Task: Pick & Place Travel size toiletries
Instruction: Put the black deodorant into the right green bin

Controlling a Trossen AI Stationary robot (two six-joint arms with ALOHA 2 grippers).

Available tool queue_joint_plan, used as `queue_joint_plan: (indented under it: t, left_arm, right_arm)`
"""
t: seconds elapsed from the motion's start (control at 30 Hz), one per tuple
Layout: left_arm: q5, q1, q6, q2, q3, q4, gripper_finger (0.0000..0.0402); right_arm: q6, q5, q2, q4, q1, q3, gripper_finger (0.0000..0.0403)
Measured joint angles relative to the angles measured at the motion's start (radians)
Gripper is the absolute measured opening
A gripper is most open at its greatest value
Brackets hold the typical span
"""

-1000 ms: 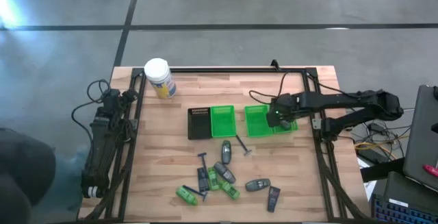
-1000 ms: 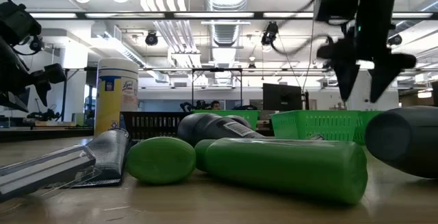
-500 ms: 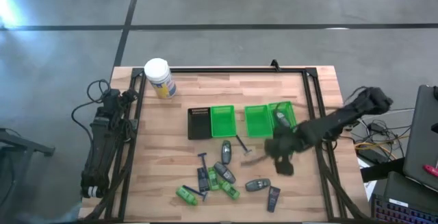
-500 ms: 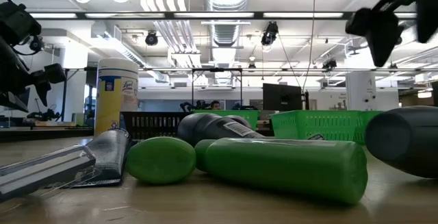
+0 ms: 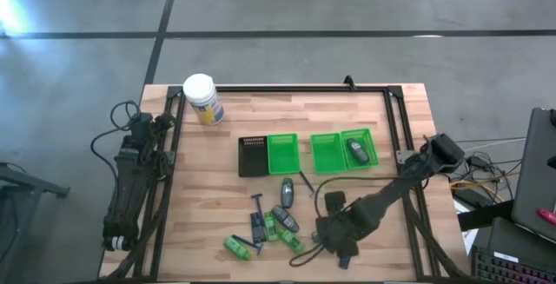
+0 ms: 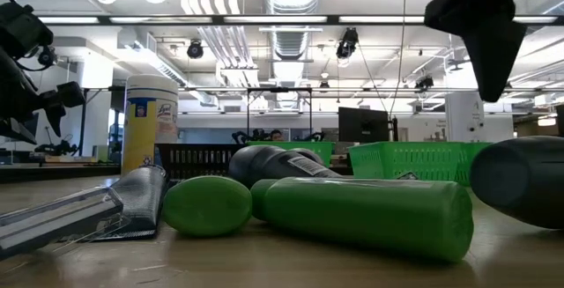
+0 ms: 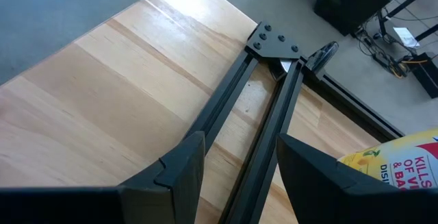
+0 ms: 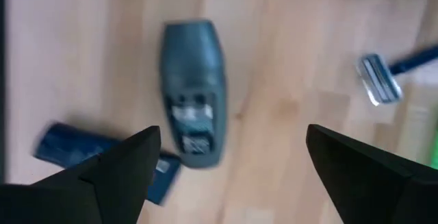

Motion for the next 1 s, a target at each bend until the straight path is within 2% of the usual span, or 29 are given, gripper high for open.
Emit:
queue_joint_plan:
  t: [0.27,0.67,0.83,1.0]
  left_arm:
    - [0.000,0.000,0.000,0.000,0.000,0.000,0.0186]
    - [0.000,0.000,0.000,0.000,0.000,0.000,0.0186]
    - [0.000,0.000,0.000,0.000,0.000,0.000,0.0186]
    - [0.000,0.000,0.000,0.000,0.000,0.000,0.0186]
  right_arm:
    - [0.029,-0.003,0.083,0.117,0.029,0.030,0.0364]
    - [0.030,-0.004,0.192,0.127,0.020,0.018,0.0362]
    - [0.024,-0.012,0.187,0.154,-0.002,-0.007,0.0325]
    - [0.025,-0.015,0.182,0.155,-0.019,-0.020,0.0255]
